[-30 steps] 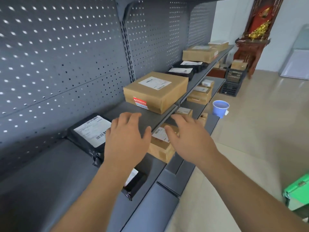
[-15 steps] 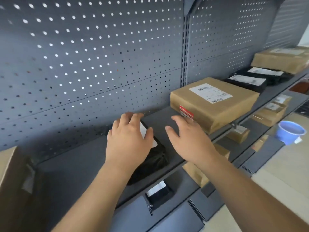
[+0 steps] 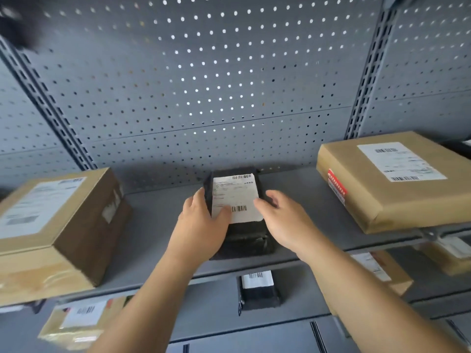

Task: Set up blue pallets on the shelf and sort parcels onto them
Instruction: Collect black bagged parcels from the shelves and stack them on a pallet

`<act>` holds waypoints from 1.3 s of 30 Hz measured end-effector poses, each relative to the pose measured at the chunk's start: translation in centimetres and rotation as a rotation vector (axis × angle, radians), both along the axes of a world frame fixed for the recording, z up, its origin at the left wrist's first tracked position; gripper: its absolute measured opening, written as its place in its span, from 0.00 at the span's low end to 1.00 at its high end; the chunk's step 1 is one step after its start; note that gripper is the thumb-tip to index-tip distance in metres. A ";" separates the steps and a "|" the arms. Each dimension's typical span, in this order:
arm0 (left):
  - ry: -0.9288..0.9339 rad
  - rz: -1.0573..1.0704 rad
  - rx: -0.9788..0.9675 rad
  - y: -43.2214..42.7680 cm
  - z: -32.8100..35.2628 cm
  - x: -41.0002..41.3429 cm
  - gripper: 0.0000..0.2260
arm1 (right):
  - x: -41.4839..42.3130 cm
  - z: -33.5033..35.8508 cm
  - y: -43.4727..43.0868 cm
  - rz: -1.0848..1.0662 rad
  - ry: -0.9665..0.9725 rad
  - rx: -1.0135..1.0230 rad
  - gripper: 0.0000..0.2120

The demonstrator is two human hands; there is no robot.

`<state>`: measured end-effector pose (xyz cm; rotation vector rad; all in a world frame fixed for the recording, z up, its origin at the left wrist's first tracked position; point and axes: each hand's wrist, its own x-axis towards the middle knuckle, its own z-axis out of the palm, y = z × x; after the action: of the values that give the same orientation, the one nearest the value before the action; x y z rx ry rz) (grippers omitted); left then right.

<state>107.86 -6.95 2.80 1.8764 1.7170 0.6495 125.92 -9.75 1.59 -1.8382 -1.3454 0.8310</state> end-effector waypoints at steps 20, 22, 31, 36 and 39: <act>-0.629 0.036 -0.256 -0.7 -0.6 -1.2 0.09 | -1.5 0.5 -1.0 -0.061 0.492 0.000 0.16; -0.688 0.029 -0.236 -0.9 -0.3 -1.0 0.12 | -1.3 0.9 -1.2 -0.062 0.551 0.026 0.16; -0.873 0.044 -0.157 -2.5 0.8 -0.9 0.10 | -0.6 2.1 -1.4 0.046 0.724 0.131 0.15; -0.921 0.113 -0.094 -4.5 1.6 -2.2 0.10 | -1.2 2.9 -1.4 0.196 0.746 0.124 0.15; -0.958 0.166 -0.057 -6.0 1.8 -3.6 0.11 | -2.3 3.2 -1.4 0.281 0.765 0.112 0.14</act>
<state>104.27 -12.95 4.64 1.0640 1.2079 1.2792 123.62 -11.12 4.83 -1.0634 -1.1082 1.3915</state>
